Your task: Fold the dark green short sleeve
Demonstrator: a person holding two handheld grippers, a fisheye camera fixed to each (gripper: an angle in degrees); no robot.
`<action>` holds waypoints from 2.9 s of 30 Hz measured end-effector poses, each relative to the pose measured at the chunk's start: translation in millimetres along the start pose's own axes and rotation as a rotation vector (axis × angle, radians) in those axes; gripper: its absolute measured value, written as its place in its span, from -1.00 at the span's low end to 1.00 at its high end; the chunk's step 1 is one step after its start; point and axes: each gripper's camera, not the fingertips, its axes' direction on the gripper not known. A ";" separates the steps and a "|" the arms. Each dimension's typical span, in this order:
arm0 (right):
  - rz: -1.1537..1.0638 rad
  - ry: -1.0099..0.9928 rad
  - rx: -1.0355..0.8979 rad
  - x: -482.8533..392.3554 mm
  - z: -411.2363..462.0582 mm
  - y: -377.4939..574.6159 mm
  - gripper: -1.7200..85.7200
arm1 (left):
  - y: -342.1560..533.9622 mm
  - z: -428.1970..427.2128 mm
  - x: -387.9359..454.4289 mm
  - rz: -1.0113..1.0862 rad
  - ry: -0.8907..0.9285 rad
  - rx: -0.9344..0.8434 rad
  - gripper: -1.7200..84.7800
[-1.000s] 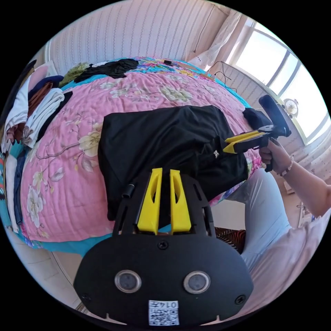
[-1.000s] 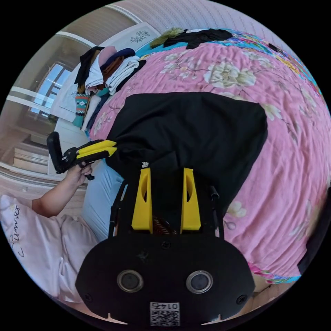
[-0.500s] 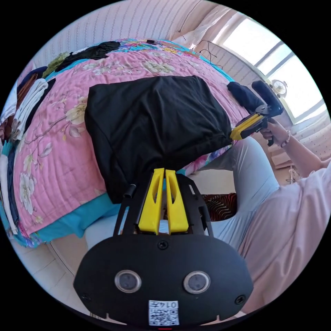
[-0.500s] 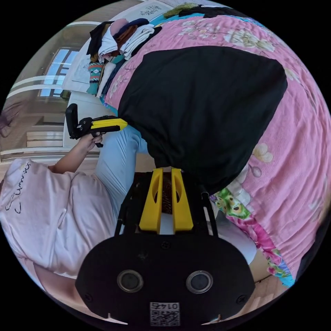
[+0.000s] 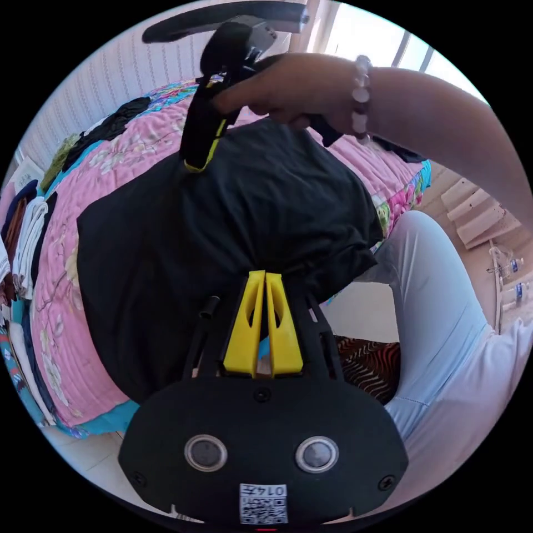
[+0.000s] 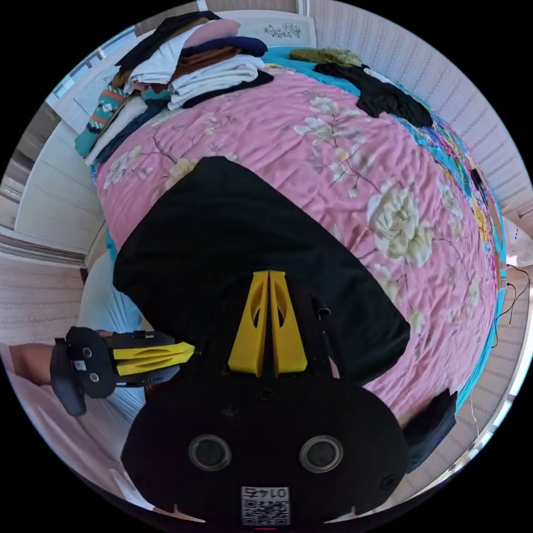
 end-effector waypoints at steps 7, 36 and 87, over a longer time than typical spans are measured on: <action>-0.011 -0.053 -0.165 -6.1 27.0 -23.6 -0.98 | 19.4 -11.6 14.5 0.054 0.011 0.022 -0.98; 0.553 -0.239 0.222 65.1 47.5 341.9 -0.73 | 83.5 -26.5 123.1 0.295 0.075 0.190 -0.72; 0.128 -0.554 0.228 131.9 44.1 12.1 -0.90 | 47.8 -106.2 -83.2 -0.380 0.015 0.288 -0.98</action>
